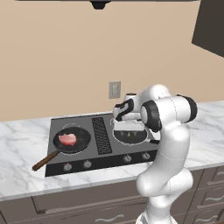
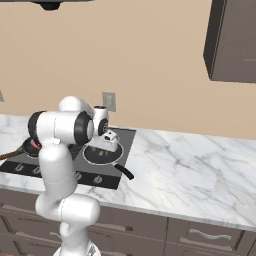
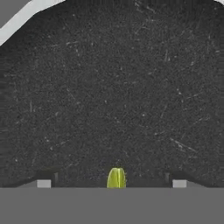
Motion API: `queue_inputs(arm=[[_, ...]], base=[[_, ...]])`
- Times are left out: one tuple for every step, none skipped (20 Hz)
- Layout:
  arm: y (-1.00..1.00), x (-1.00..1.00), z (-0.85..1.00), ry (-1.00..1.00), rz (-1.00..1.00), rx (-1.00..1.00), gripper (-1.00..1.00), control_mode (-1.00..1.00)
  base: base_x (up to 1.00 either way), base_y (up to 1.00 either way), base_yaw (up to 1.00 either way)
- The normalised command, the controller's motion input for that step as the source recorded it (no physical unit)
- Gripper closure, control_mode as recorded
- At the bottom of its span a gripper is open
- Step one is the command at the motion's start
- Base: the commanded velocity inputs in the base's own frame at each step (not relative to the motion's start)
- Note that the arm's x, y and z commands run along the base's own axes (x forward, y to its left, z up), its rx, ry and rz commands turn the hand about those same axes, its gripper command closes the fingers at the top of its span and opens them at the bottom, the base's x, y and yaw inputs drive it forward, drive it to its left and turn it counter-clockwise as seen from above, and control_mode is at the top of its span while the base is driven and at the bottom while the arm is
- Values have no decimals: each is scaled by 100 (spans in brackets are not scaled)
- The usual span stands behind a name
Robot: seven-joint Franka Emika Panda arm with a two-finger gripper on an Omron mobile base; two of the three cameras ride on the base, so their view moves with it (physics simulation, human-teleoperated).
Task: Place both pans onto different burners. Then place the lemon wedge and the steak on different pans.
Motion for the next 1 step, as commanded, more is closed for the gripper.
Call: queue_inputs(arm=[[-1,0,39,0,0,3,-100,-100]], base=[[0,0,0]])
